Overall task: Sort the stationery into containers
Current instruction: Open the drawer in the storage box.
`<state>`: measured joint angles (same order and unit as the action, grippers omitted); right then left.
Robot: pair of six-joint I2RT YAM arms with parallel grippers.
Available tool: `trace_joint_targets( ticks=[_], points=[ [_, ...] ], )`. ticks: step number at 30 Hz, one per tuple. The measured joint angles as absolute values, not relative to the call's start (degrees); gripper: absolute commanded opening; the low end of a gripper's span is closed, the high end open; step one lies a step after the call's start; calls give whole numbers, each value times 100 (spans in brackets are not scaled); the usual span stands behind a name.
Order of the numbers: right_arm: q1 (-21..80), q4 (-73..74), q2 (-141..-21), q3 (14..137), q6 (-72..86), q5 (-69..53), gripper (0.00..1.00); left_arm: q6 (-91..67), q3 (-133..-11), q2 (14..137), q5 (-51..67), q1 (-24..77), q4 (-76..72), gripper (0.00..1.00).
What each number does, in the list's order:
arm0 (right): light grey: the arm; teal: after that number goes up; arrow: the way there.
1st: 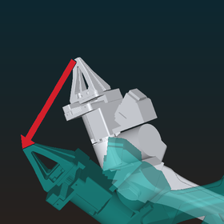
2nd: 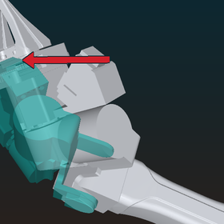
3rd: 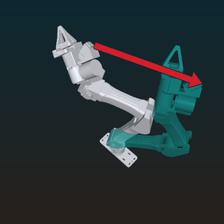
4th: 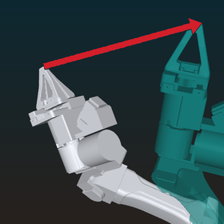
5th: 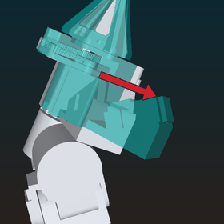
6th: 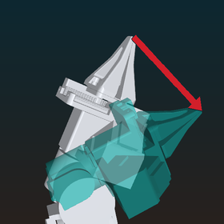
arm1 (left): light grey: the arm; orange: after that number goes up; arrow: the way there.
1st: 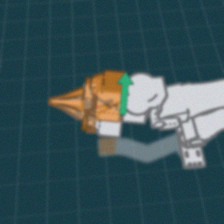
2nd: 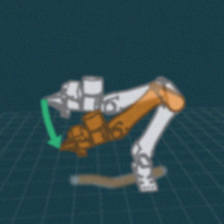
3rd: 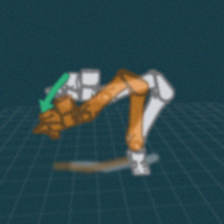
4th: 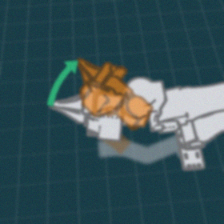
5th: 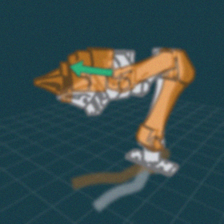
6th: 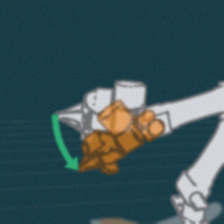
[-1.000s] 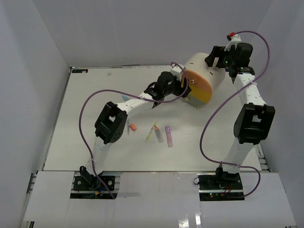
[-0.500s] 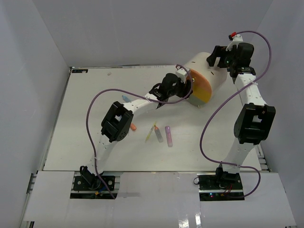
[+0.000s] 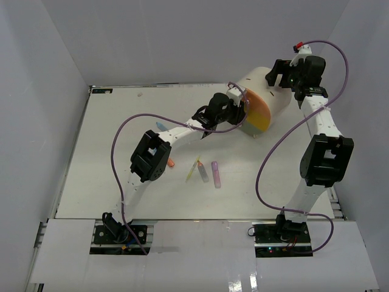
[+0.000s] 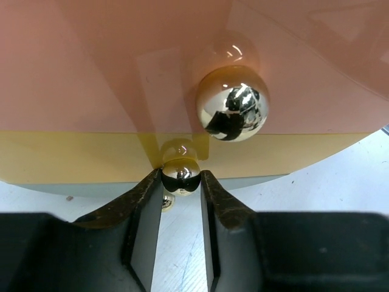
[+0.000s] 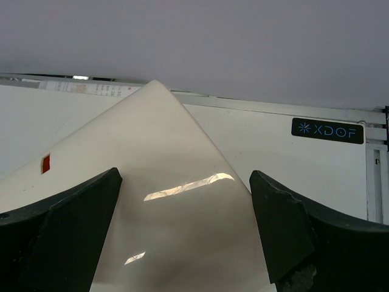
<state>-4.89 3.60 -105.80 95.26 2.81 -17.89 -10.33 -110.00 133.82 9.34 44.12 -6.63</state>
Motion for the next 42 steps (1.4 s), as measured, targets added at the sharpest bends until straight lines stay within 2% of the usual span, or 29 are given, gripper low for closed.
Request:
trace_joint_targets(
  ticks=[3, 8, 11, 29, 42],
  points=[
    [-489, 344, -10558, 9500, 279, -1774, 93, -1009, -11000, 13382, 950, 4412, -666, 30],
    [-499, 346, -10551, 9496, 281, -1763, 93, -987, -10897, 13375, 947, 4412, -825, 14],
    [-515, 346, -10536, 9478, 281, -1728, 93, -987, -10763, 13345, 945, 4412, -996, 11],
    [-519, 362, -10534, 9478, 279, -1723, 93, -941, -9231, 12394, 799, 4418, -1487, 11],
    [-519, 414, -10506, 9478, 257, -1704, 93, -923, -8746, 12038, 746, 4423, -1516, 12]
  ],
)
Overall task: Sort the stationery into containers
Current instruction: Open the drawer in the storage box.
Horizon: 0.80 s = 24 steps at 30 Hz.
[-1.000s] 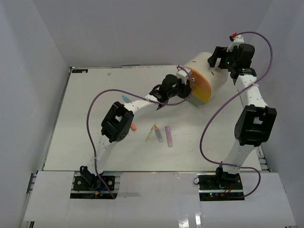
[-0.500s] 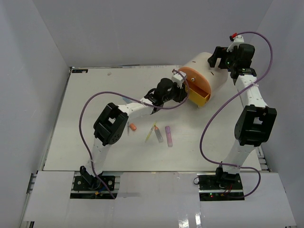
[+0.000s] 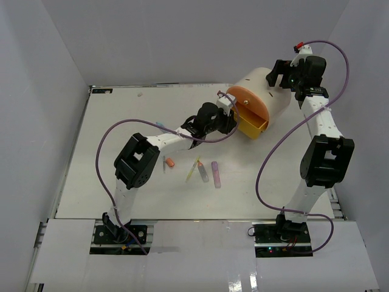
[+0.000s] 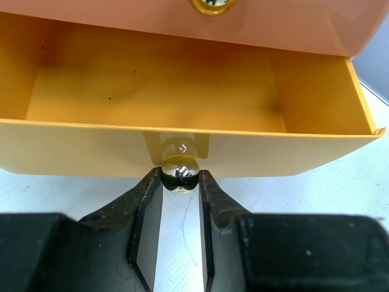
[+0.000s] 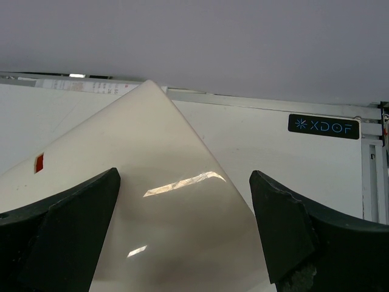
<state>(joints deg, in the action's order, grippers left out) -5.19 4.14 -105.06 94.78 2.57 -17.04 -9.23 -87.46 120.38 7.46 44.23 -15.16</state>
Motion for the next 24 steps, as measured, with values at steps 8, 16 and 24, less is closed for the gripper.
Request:
trace_joint_targets(
  ticks=[8, 16, 24],
  points=[
    [-523, 449, -10492, 9478, 242, -1702, 93, -926, -8591, 11922, 733, 4423, -1509, 14],
    [-523, 449, -10492, 9478, 239, -1704, 92, -950, -8475, 11793, 727, 4423, -1439, 14],
    [-530, 449, -10490, 9478, 215, -1688, 92, -1009, -8374, 11625, 720, 4423, -1214, 43]
  ],
)
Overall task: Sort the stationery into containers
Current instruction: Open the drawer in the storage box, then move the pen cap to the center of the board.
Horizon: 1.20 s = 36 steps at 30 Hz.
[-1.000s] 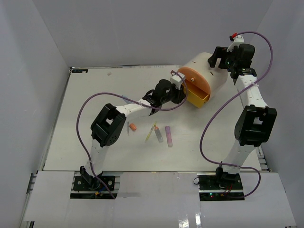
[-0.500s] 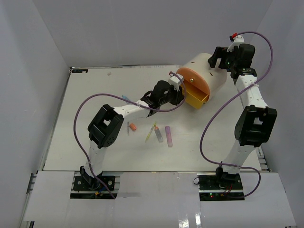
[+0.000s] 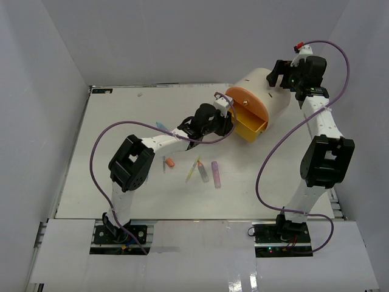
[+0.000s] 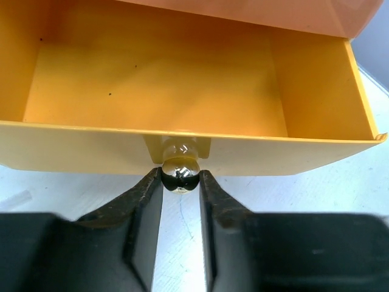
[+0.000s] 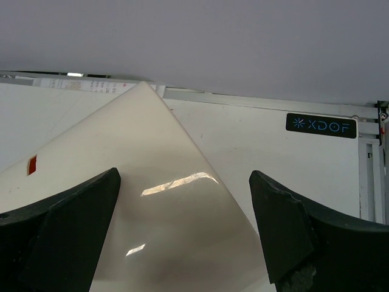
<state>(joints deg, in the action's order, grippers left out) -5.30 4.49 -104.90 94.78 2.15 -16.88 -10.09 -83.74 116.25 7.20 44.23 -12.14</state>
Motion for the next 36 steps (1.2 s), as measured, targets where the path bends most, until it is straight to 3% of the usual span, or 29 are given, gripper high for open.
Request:
trace_joint_targets(
  ticks=[1, 4, 10, 21, 28, 36],
  points=[
    [-530, 454, -10484, 9478, 209, -1688, 92, -1013, -8374, 11620, 707, 4423, -1205, 54],
    [-534, 497, -10457, 9478, 156, -1662, 92, -1055, -8374, 11583, 633, 4423, -1063, 70],
    [-563, 703, -10285, 9428, -8, -1638, 91, -1092, -8368, 11367, 482, 4416, -749, 86],
    [-565, 805, -9633, 9048, -215, -1640, 90, -856, -7636, 10079, 287, 4244, -458, 94],
    [-565, 886, -9061, 8691, -259, -1614, 90, -840, -6899, 9349, 172, 3909, -423, 93],
    [-545, 587, -7472, 7244, -36, -1533, 90, -1332, -6659, 9609, -285, 3444, -421, 92]
  ],
)
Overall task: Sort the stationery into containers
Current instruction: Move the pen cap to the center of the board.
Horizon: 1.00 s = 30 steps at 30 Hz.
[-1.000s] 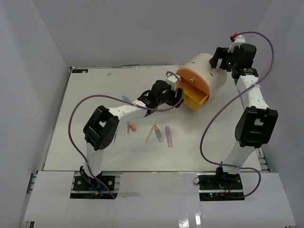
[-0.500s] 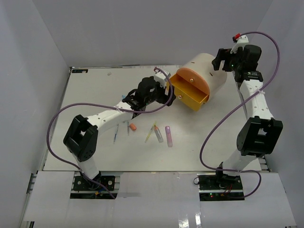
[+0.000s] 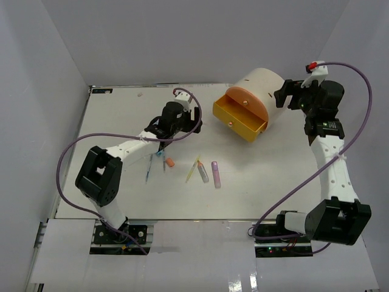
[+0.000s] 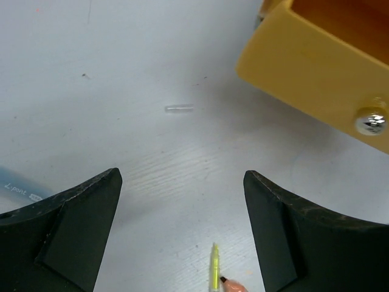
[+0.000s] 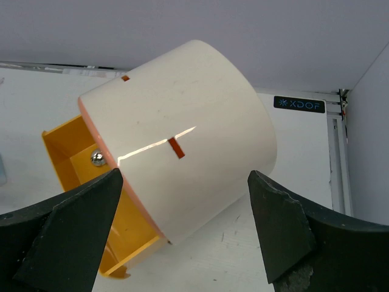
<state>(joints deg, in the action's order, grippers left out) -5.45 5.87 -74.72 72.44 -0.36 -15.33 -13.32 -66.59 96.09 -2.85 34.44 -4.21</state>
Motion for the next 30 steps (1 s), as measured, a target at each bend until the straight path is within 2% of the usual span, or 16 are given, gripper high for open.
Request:
trace_joint_targets(
  ticks=[10, 30],
  points=[
    [-381, 161, -5789, 5833, 510, -1540, 90, -1437, -7072, 11399, -602, 3387, -1131, 94],
    [-248, -40, -5360, 5629, 733, -1664, 90, -1247, -8171, 12925, -845, 3387, -2115, 89]
  ],
)
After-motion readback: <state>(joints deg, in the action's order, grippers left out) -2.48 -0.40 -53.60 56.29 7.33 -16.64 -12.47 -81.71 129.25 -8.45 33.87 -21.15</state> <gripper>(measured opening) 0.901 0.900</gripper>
